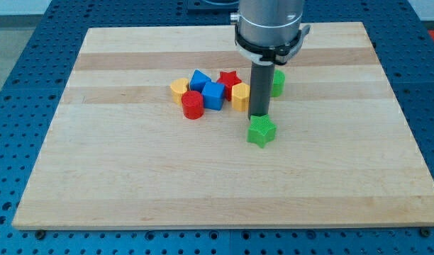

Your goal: Move green star below to the yellow hexagon

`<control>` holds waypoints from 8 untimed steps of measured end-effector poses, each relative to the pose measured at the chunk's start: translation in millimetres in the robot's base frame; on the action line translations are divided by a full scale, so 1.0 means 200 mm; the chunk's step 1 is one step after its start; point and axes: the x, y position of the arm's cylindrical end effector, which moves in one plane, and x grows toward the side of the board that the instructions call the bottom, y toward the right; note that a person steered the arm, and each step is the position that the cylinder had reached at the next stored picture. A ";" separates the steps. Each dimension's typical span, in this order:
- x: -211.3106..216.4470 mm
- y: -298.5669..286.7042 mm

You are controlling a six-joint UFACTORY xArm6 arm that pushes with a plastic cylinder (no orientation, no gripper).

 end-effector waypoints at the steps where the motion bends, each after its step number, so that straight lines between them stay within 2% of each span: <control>1: 0.03 0.41; 2: 0.22 0.53; 3: 0.41 0.42; 4: 0.39 0.25; 6: 0.05 -0.20; 7: 0.04 -0.41; 8: 0.05 -0.45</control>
